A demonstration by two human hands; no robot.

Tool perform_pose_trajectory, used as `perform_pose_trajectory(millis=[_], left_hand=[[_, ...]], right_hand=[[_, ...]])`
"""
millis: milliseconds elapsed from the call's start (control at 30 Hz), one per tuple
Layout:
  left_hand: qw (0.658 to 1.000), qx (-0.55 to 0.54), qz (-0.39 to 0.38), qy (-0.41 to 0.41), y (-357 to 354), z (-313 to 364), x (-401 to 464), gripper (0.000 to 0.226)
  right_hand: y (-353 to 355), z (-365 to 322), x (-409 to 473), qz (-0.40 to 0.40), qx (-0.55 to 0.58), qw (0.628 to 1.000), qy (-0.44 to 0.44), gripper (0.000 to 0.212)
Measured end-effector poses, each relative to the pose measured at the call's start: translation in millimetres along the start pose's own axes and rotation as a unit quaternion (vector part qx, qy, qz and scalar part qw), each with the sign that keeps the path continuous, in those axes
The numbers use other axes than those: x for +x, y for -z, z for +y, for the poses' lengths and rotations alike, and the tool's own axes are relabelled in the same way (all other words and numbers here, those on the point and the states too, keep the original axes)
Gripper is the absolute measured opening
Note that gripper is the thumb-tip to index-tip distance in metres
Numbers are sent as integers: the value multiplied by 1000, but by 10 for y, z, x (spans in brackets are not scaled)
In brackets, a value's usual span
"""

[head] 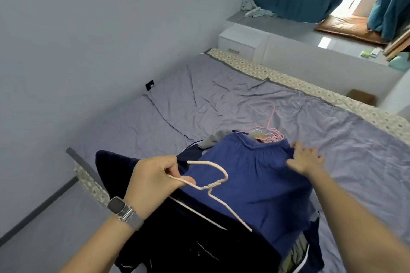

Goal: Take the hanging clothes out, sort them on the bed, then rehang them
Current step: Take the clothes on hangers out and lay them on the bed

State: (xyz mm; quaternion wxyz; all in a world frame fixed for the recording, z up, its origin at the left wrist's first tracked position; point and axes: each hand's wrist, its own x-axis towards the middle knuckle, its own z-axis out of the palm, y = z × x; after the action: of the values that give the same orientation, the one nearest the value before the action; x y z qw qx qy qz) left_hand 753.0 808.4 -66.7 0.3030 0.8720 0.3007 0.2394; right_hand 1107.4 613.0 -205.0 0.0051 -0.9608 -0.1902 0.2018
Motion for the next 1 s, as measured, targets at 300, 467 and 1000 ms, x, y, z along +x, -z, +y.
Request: perform_pose_trajectory(millis=[300,467,1000], left_hand=[[999,21,-9,46,-258,131,115,46],[999,11,-14,40,-346,361,235,46],[992,89,-87,4,-105,-221,167,8]], right_hand=[[-123,-329,-1598,-196,416,845,272,30],[-249,-269,-2384,9,369,876,310,31],[826,74,-129,216,226,945,97,31]])
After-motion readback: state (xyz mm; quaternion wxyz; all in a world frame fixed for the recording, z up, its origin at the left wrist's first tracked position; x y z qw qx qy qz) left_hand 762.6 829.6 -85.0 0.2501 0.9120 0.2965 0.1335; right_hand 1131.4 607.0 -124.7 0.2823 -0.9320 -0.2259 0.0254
